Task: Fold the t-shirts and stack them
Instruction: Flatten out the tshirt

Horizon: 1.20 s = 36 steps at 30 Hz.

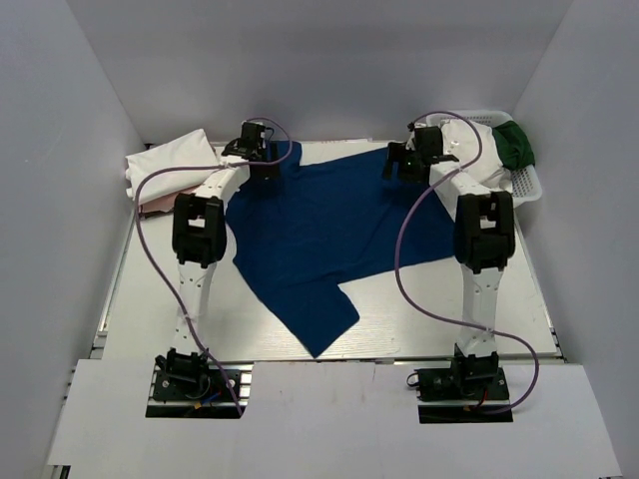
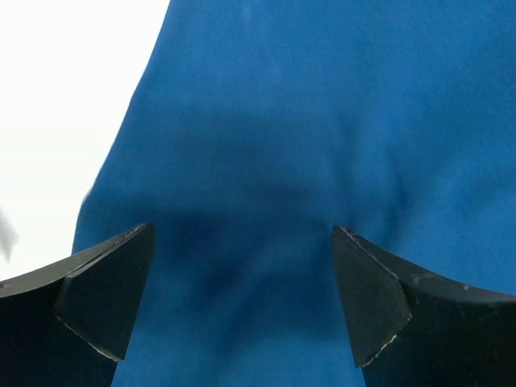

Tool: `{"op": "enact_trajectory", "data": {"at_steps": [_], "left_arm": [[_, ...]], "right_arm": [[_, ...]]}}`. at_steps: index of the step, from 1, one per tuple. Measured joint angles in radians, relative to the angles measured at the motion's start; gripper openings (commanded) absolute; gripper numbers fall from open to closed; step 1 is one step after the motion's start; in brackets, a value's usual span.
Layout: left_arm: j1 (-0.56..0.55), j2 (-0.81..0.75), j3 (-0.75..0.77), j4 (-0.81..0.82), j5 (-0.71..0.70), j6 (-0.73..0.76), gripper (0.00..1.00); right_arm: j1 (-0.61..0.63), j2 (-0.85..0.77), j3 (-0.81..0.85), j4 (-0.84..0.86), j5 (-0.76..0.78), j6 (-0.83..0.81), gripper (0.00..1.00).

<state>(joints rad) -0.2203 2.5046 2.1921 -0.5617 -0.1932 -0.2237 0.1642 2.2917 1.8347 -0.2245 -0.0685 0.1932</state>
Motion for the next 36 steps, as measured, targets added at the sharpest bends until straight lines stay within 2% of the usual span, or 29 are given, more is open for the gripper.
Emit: {"op": "enact_trajectory", "data": {"at_steps": [3,6,10,13,18,24,33,36], "left_arm": [[-0.009,-0.173,-0.208,-0.015,0.034,-0.050,1.00],[-0.024,-0.410,-0.491,0.019,0.109,-0.116,1.00],[-0.049,-0.607,-0.739,0.050,0.169,-0.164,1.00],[-0.064,-0.614,-0.794,0.043,0.189,-0.177,1.00],[-0.062,-0.541,-0.806,0.008,0.193,-0.184,1.00],[-0.042,-0.421,-0.657,-0.056,0.149,-0.140,1.00],[0.046,-0.017,0.005,-0.254,0.105,-0.007,1.00],[0.073,0.050,0.123,-0.257,0.141,0.034,1.00]], "right_arm": [[0.028,-0.154,-0.170,0.025,0.030,-0.009,0.90],[0.056,-0.288,-0.312,0.066,0.071,0.008,0.90],[0.058,-0.394,-0.489,0.094,0.105,0.060,0.90],[0.048,-0.398,-0.569,0.092,0.114,0.089,0.90],[0.042,-0.400,-0.640,0.078,0.102,0.127,0.90],[0.045,-0.433,-0.712,0.129,0.083,0.162,0.90],[0.084,-0.513,-0.853,0.262,0.018,0.208,0.90],[0.119,-0.556,-0.900,0.259,0.011,0.220,0.90]]}}
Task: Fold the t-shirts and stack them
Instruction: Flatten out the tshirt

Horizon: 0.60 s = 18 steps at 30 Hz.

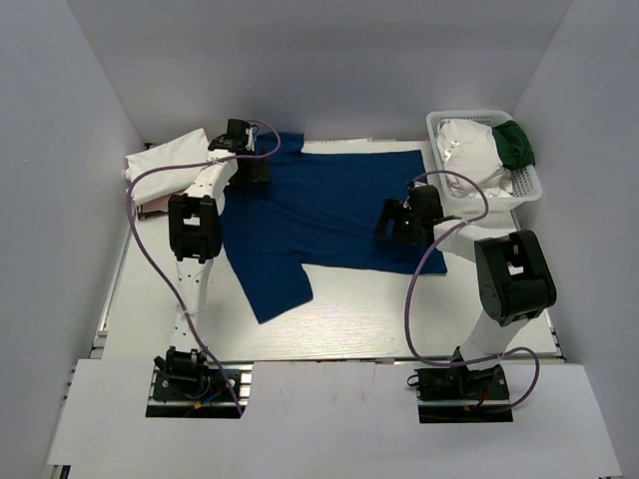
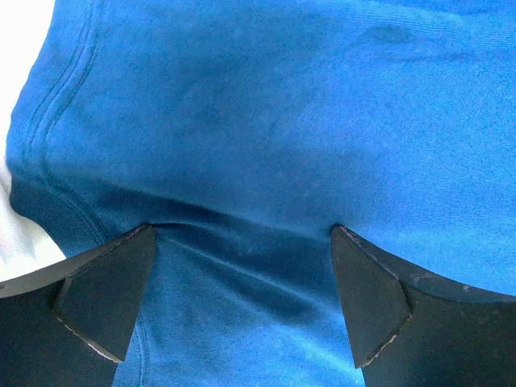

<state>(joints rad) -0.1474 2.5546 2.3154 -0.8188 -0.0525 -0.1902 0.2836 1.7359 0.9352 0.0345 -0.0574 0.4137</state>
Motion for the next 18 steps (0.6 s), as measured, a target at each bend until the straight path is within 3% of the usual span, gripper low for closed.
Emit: {"op": "enact_trajectory", "data": {"at_steps": [5,8,11,15,18], "left_arm": [[0.018,-0.015,-0.015,0.017,0.061,0.048,1.00],[0.012,-0.094,-0.118,0.029,0.071,0.048,1.00],[-0.004,-0.322,-0.421,0.069,0.066,0.003,1.00],[-0.034,-0.811,-0.964,0.166,0.067,-0.130,1.00],[-0.054,-1.131,-1.259,0.231,0.097,-0.240,1.00]], "right_arm": [[0.045,-0.071,-0.031,-0.085,0.010,0.007,0.90],[0.046,-0.135,-0.031,-0.126,0.051,0.023,0.90],[0.042,-0.227,-0.031,-0.154,0.108,0.055,0.90],[0.037,-0.325,-0.034,-0.196,0.196,0.125,0.90],[0.037,-0.363,-0.074,-0.222,0.237,0.180,0.90]]}}
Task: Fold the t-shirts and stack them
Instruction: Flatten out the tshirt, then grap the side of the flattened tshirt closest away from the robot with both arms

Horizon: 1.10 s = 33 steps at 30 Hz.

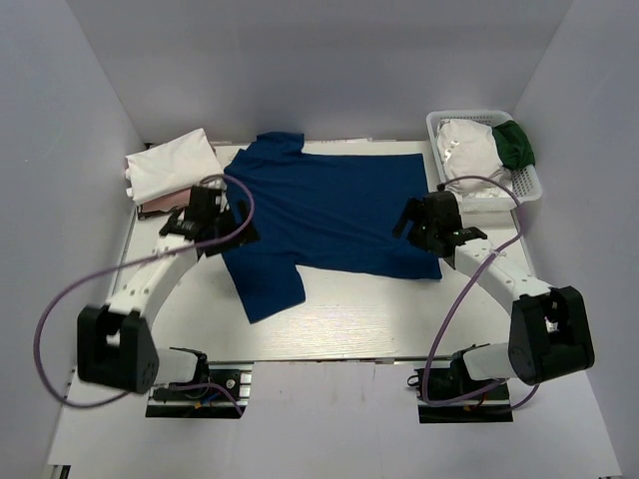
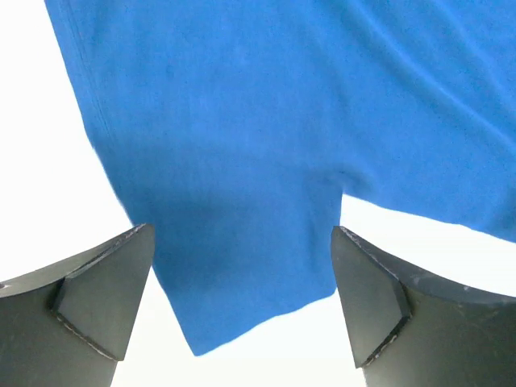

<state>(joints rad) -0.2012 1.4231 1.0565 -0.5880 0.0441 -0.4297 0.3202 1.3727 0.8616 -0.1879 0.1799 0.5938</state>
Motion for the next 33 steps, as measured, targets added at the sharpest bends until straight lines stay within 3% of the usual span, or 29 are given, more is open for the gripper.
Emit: {"op": "enact_trajectory", "data": {"at_steps": [3,8,16,17,18,19,20,23,33], "left_arm": [[-0.011,-0.192,-0.196,0.016,0.028,-0.114,1.00],[-0.043,-0.334,-0.456,-0.034,0.080,-0.246,1.00],[-0.105,-0.315,-0.560,-0.005,0.154,-0.335,0.97],[-0.109,-0.301,-0.557,0.016,0.162,-0.344,0.90],[-0.115,-0.282,-0.555,0.068,0.179,-0.362,0.73],[-0.121,-0.263,-0.552,0.071,0.182,-0.363,0.72],[-0.124,-0.245,-0.549,0.094,0.179,-0.364,0.41],[-0.132,-0.189,-0.547,0.124,0.155,-0.372,0.00],[-0.140,-0.319,-0.576,0.056,0.152,-0.359,0.00]], "right_arm": [[0.000,-0.029,-0.078,-0.013,0.008,0.046,0.90],[0.000,-0.045,-0.141,-0.067,0.028,0.082,0.90],[-0.001,-0.135,-0.195,-0.083,0.082,0.106,0.90],[-0.002,-0.143,-0.202,-0.085,0.088,0.106,0.90],[-0.003,-0.148,-0.206,-0.091,0.097,0.106,0.90],[-0.005,-0.153,-0.209,-0.100,0.108,0.106,0.90],[-0.006,-0.156,-0.213,-0.105,0.121,0.106,0.90],[-0.011,-0.174,-0.231,-0.135,0.163,0.111,0.90],[-0.048,-0.145,-0.288,-0.140,0.203,0.133,0.89]]}}
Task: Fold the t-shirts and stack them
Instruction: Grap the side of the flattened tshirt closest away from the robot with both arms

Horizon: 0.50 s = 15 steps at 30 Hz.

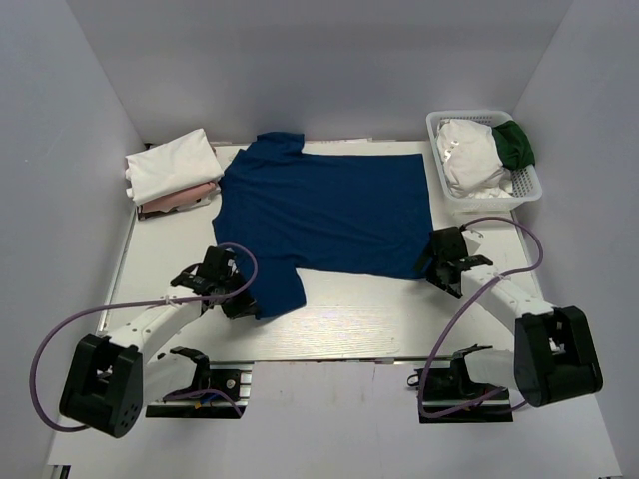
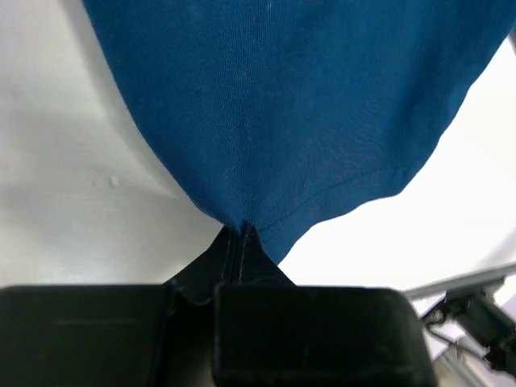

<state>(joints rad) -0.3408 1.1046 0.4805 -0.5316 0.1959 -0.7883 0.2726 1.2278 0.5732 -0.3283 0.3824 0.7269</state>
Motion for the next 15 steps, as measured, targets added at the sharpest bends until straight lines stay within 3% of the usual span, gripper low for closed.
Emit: {"op": "enact_trajectory", "data": {"at_steps": [5,8,9,11,12,15], "left_arm": [[0.000,-0.054,-0.020,-0.084,0.073,0.002,0.00],[-0.005,-0.099,-0.023,-0.143,0.120,0.003,0.00],[-0.007,-0.112,-0.024,-0.161,0.133,0.002,0.00],[-0.008,-0.134,-0.023,-0.202,0.148,0.002,0.00],[-0.009,-0.140,-0.023,-0.220,0.153,0.003,0.00],[-0.009,-0.159,-0.023,-0.268,0.166,0.003,0.00]], "right_arm": [[-0.011,0.096,0.026,0.027,0.008,-0.001,0.74],[-0.016,0.129,0.044,0.042,0.010,-0.004,0.44],[-0.018,0.130,0.044,0.045,0.009,-0.002,0.29],[-0.020,0.124,0.031,0.061,0.006,0.006,0.14],[-0.020,0.116,0.022,0.069,0.008,0.010,0.00],[-0.022,0.085,-0.009,0.087,0.011,0.024,0.00]]}}
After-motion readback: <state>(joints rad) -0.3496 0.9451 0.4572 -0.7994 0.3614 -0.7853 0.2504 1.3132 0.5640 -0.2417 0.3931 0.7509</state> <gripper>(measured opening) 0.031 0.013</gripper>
